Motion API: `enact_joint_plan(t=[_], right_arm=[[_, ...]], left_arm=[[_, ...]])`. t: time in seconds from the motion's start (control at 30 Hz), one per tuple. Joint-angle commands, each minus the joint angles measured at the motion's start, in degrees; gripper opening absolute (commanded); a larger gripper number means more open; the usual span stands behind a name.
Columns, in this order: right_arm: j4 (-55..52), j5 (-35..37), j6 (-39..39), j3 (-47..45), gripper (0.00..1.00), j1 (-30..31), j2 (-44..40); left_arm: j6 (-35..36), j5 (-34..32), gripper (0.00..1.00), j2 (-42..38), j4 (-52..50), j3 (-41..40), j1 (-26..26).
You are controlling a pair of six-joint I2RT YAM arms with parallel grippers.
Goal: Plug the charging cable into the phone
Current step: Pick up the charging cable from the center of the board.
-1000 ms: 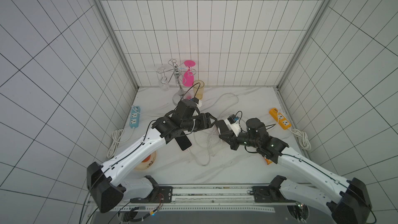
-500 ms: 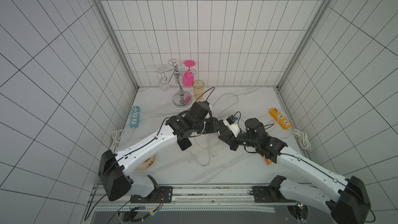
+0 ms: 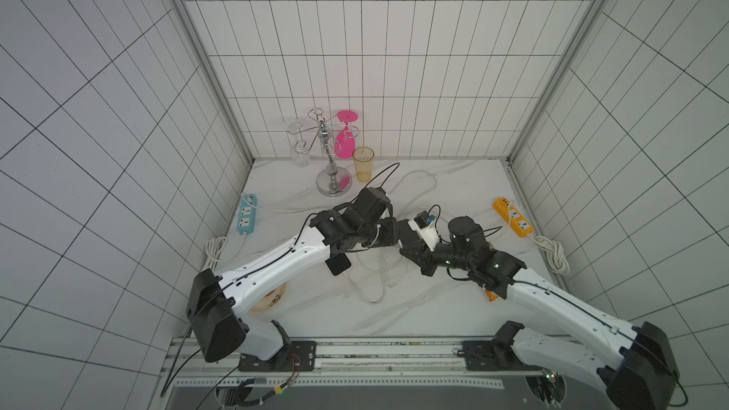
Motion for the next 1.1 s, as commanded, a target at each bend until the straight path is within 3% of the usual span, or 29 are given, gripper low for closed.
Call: enact_joint_plan(t=[0.0, 0.1, 0.23, 0.33, 0.4, 0.47, 0.6, 0.8, 0.93, 1.07], right_arm=[[0.63, -0.75, -0.58, 0.84, 0.0, 0.48, -0.24], [0.61, -0.59, -0.58, 0.84, 0.0, 0.43, -0.33], [0.35, -0.8, -0.3, 1.15, 0.03, 0.43, -0.63], [-0.92, -3.2, -0.53, 2.37, 0.48, 0.42, -2.07], [-0.95, -5.28, -0.77, 2.75, 0.61, 0.41, -3.36], [-0.79, -8.09, -1.24, 3.26, 0.67, 0.41, -4.86], [-1.34, -14.62, -2.81, 4.93, 0.69, 0.24, -6.9], [-4.78, -20.96, -6.32, 7.91, 0.66, 0.08, -6.95], [-4.49, -23.6, -5.56, 9.26, 0.64, 0.06, -5.38], [-4.19, -26.49, -3.48, 11.36, 0.52, 0.06, -2.43]], left_arm=[[0.32, -0.21, 0.08, 0.73, 0.12, 1.45, -0.29], [0.34, 0.23, 0.0, 0.67, 0.19, 1.37, -0.29], [2.14, -1.29, 0.0, -0.73, -0.81, 1.37, -0.3], [6.69, -1.07, 0.0, -3.54, 0.13, 0.56, -0.2], [10.4, 0.49, 0.0, -5.67, 1.91, -0.59, -0.2], [14.26, 2.72, 0.0, -8.0, 3.93, -1.74, -0.2], [21.12, 8.21, 0.0, -14.07, 10.32, -6.33, -0.2], [23.25, 12.9, 0.0, -23.95, 21.26, -15.51, 0.7], [24.28, 19.29, 0.0, -25.06, 22.85, -16.97, 1.35], [24.21, 21.7, 0.0, -24.27, 23.3, -17.02, 1.47]])
